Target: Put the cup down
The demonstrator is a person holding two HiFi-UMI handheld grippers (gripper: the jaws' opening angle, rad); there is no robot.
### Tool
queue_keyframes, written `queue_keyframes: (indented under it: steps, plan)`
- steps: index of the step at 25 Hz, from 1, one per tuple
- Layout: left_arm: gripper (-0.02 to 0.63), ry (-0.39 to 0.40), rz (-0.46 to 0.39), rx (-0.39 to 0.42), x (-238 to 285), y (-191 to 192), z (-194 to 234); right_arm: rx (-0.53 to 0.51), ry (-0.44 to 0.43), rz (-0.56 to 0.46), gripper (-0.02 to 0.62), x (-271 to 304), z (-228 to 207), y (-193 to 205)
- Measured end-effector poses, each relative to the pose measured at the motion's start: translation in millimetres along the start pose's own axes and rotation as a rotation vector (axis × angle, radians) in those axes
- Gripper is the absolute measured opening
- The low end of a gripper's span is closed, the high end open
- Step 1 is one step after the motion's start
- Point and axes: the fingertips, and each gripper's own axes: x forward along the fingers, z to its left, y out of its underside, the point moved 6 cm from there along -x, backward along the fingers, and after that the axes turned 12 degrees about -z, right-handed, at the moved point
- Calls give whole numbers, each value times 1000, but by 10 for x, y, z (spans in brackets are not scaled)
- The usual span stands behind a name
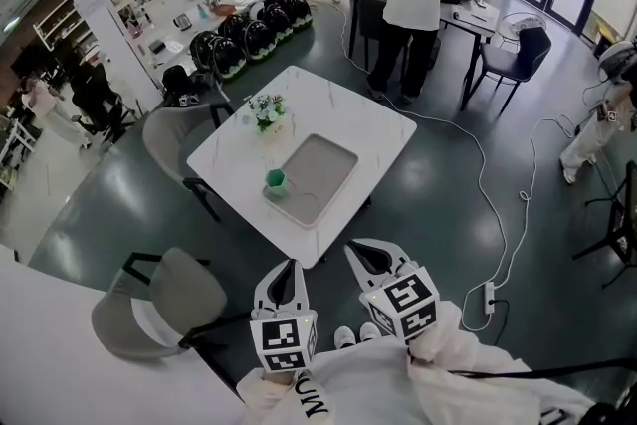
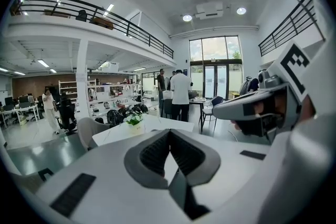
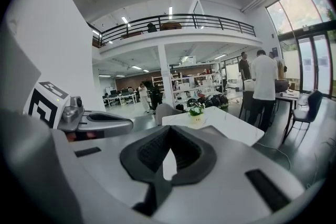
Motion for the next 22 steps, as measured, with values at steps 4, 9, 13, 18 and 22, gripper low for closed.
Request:
queue_keyframes:
  steps: [4,9,13,18,22]
  plan:
    - [10,-5,4,-1,-7,1,13,-1,-2,-1,6,12,2,2]
    - [11,-11,8,-2,-33,14,48,-1,-5,4,6,22,39,15]
    - [11,-14,10,-7,-53,34,68,0,-7,7,6,35,61,27]
    - [9,-25,10,-10,-66,43,83,5,-14,25,6,46,65,62]
    - [10,-26,13,-12,-72,32,91,8,-15,34,6,55,70,61]
